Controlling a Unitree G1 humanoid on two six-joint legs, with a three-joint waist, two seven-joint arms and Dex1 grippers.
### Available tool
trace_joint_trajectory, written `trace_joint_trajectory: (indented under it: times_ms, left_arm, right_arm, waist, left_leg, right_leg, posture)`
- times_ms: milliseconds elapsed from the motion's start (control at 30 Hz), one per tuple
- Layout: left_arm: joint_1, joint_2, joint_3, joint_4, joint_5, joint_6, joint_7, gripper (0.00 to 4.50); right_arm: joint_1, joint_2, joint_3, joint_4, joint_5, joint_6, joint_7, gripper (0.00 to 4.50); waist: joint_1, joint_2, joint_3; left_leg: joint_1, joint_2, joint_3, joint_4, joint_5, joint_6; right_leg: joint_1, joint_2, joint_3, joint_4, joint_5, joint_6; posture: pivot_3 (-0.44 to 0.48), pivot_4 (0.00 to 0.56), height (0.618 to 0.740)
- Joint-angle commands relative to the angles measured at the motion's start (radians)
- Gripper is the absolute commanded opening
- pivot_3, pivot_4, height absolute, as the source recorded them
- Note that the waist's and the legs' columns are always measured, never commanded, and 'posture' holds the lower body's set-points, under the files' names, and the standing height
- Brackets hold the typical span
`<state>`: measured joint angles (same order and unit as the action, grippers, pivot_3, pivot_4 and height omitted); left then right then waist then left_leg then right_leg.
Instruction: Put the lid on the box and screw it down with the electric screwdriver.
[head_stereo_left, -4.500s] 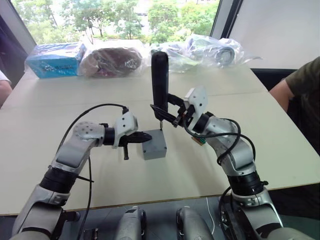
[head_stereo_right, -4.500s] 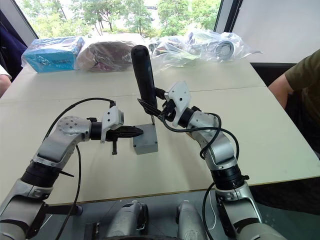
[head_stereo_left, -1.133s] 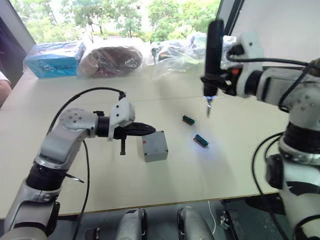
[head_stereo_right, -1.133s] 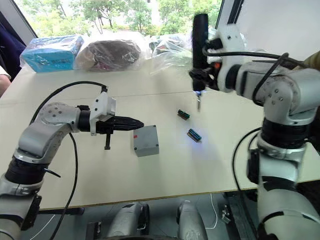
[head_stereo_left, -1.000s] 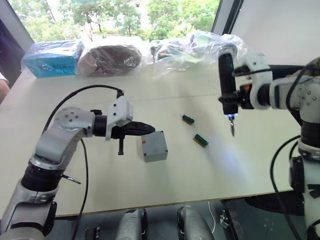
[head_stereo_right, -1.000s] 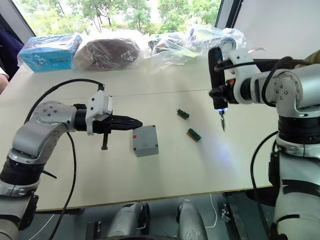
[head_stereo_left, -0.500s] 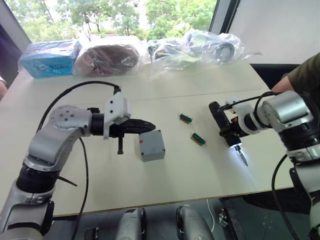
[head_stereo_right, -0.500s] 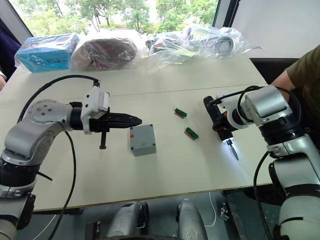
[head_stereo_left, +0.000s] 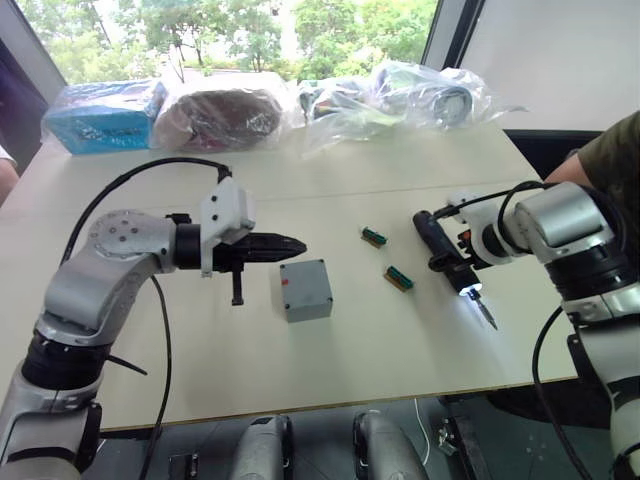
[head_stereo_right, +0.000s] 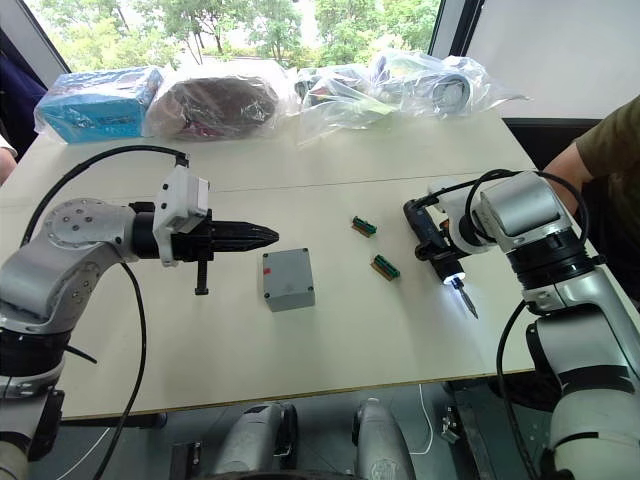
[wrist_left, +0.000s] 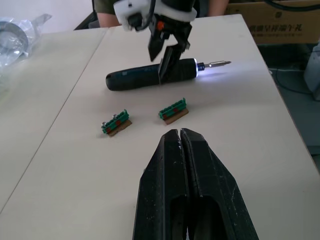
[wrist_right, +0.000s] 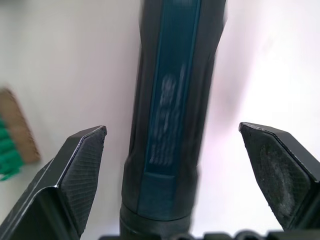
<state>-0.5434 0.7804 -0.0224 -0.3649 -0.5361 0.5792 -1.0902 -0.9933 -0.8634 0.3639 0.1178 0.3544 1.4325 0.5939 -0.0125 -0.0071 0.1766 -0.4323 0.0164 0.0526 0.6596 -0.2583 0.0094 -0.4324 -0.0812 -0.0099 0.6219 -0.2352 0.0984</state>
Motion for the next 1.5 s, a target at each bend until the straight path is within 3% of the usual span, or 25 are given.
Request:
trace_joint_trajectory:
  times_ms: [33,133,233,367,533,567,833,1100,1500]
  left_arm:
    - [0.031,0.034,0.033,0.011,0.010,-0.014,-0.004,0.00]
    - [0.075,0.061,0.037,0.035,0.030,-0.032,-0.011,0.00]
    - [0.152,0.103,0.037,0.051,0.067,-0.067,-0.028,0.00]
    - [0.200,0.109,0.008,0.089,0.136,-0.140,-0.020,0.00]
    - [0.228,0.058,-0.017,0.155,0.172,-0.184,-0.004,0.00]
    - [0.224,0.047,-0.026,0.165,0.181,-0.190,-0.003,0.00]
    - [0.189,0.001,-0.123,0.248,0.285,-0.274,-0.012,0.00]
    - [0.122,-0.063,-0.162,0.337,0.335,-0.342,-0.010,0.00]
    - [0.002,-0.179,-0.215,0.530,0.428,-0.436,0.001,0.00]
  right_arm:
    - [-0.040,-0.044,-0.068,-0.143,-0.007,-0.114,0.048,4.48]
    - [-0.019,-0.030,-0.126,-0.231,0.002,-0.232,0.079,4.48]
    - [0.069,-0.009,-0.154,-0.387,0.006,-0.433,0.132,3.84]
    - [0.171,0.037,-0.167,-0.439,0.012,-0.475,0.135,2.60]
    - [0.281,0.118,-0.121,-0.463,-0.026,-0.532,0.110,0.74]
    - [0.300,0.130,-0.103,-0.464,-0.042,-0.544,0.103,0.08]
    - [0.385,0.217,0.042,-0.440,-0.165,-0.594,0.060,0.01]
    - [0.410,0.260,0.101,-0.488,-0.161,-0.547,0.116,0.01]
    - [0.418,0.268,0.087,-0.607,-0.109,-0.405,0.145,0.01]
  waist:
    - [-0.001,0.000,0.000]
    - [-0.002,0.000,0.000]
    - [-0.002,0.000,0.000]
    - [0.005,-0.002,0.000]
    - [0.006,-0.002,0.000]
    - [0.005,-0.002,0.000]
    - [0.000,-0.002,0.000]
    - [0.004,-0.003,-0.001]
    - [0.002,-0.003,-0.001]
  left_leg:
    - [0.000,0.000,0.000,0.000,0.000,0.000]
    - [0.000,0.000,0.000,0.001,0.000,0.000]
    - [0.000,0.000,0.000,0.002,0.000,0.000]
    - [0.000,0.001,0.000,0.003,0.000,0.000]
    - [0.001,0.000,0.000,0.007,0.000,0.000]
    - [0.001,0.000,0.000,0.007,0.000,0.000]
    - [0.002,0.000,0.000,0.007,0.000,0.000]
    - [0.003,0.000,0.000,0.007,0.000,0.000]
    - [0.004,0.000,0.000,0.008,0.000,0.000]
  right_leg:
    - [0.000,0.000,0.000,0.001,0.000,0.000]
    - [0.000,0.000,0.000,0.002,0.000,0.000]
    - [-0.001,0.000,0.000,0.004,0.000,0.000]
    - [0.000,0.000,0.000,0.006,-0.001,0.001]
    - [0.002,-0.002,0.001,0.007,-0.001,0.000]
    - [0.002,-0.002,0.001,0.007,-0.001,0.000]
    - [0.002,0.000,0.001,0.009,-0.001,0.000]
    - [0.002,0.000,0.001,0.010,-0.001,0.000]
    - [0.003,0.000,0.001,0.010,-0.001,0.001]
  posture:
    - [0.000,0.150,0.740]
    - [0.000,0.150,0.740]
    - [0.000,0.150,0.740]
    - [0.000,0.150,0.740]
    - [0.000,0.150,0.740]
    - [0.000,0.150,0.740]
    - [0.000,0.150,0.740]
    - [0.000,0.150,0.740]
    - [0.000,0.150,0.740]
